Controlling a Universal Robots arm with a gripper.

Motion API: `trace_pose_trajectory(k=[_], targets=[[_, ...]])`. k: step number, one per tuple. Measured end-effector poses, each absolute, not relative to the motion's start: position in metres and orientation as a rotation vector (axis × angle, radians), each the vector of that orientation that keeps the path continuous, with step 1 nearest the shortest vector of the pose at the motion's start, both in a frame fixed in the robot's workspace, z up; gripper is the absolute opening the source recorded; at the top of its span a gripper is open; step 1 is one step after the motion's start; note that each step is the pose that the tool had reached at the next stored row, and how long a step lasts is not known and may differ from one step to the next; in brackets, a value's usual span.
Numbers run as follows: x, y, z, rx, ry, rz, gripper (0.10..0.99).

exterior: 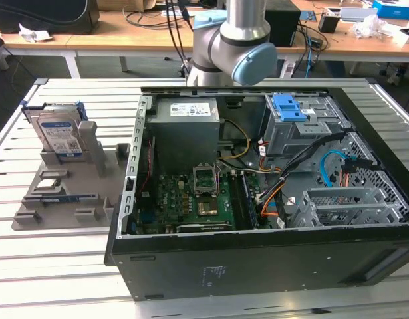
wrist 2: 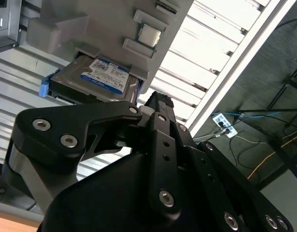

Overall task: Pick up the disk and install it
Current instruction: 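Reach for the disk, then pick up the disk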

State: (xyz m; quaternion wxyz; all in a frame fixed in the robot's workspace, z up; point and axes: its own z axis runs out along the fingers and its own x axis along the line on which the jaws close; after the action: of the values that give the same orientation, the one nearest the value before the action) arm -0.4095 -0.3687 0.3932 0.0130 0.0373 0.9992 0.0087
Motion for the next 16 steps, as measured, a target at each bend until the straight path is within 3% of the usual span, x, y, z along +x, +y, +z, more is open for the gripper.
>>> trace_pose_trajectory(k=[16], targets=[[-0.4095, -0.3567, 0.3933, 0.116, 3.113, 0.014, 0.106]])
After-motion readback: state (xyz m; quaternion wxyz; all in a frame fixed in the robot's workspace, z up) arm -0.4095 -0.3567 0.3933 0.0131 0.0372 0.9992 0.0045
